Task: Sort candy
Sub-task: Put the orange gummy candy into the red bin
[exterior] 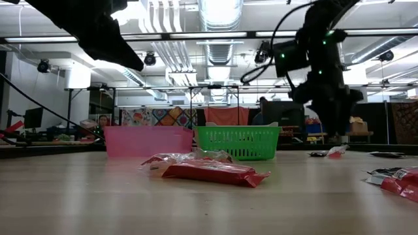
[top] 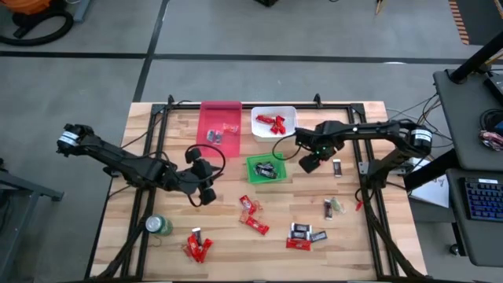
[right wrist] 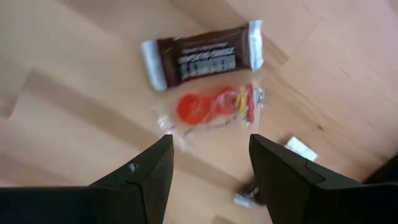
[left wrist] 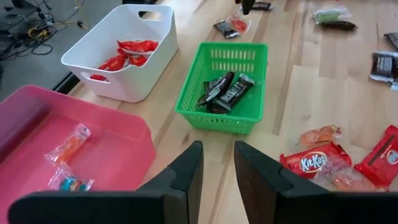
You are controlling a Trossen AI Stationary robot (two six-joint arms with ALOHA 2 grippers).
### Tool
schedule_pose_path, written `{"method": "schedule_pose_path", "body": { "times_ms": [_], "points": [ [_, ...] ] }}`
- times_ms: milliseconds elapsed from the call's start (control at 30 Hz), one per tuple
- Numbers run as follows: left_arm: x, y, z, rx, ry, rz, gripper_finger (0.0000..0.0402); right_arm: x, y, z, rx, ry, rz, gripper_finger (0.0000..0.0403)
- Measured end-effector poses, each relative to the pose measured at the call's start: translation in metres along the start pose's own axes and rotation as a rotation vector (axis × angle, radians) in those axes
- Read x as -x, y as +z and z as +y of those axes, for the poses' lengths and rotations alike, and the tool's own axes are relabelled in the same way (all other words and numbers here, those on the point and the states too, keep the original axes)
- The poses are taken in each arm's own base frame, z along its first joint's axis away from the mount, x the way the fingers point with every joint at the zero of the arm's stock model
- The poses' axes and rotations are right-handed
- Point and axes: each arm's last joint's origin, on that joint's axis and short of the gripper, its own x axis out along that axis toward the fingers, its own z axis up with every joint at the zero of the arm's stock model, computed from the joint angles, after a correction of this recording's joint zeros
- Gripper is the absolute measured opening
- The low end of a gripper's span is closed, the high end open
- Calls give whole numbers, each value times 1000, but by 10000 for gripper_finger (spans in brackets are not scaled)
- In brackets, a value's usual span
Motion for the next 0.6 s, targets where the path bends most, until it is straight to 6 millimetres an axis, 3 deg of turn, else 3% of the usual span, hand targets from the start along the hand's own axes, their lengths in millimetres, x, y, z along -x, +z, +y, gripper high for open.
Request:
{"method": "schedule_pose_path", "body": {
  "times_ms": [333,600],
  "points": [
    [0,-3,1,-28,11,28,75,-29,-4,-6,-103,23,-45,186],
    [0,-3,1,-26,12,28,75,-34,-5,-7,-96,4,-69,87]
  ]
}}
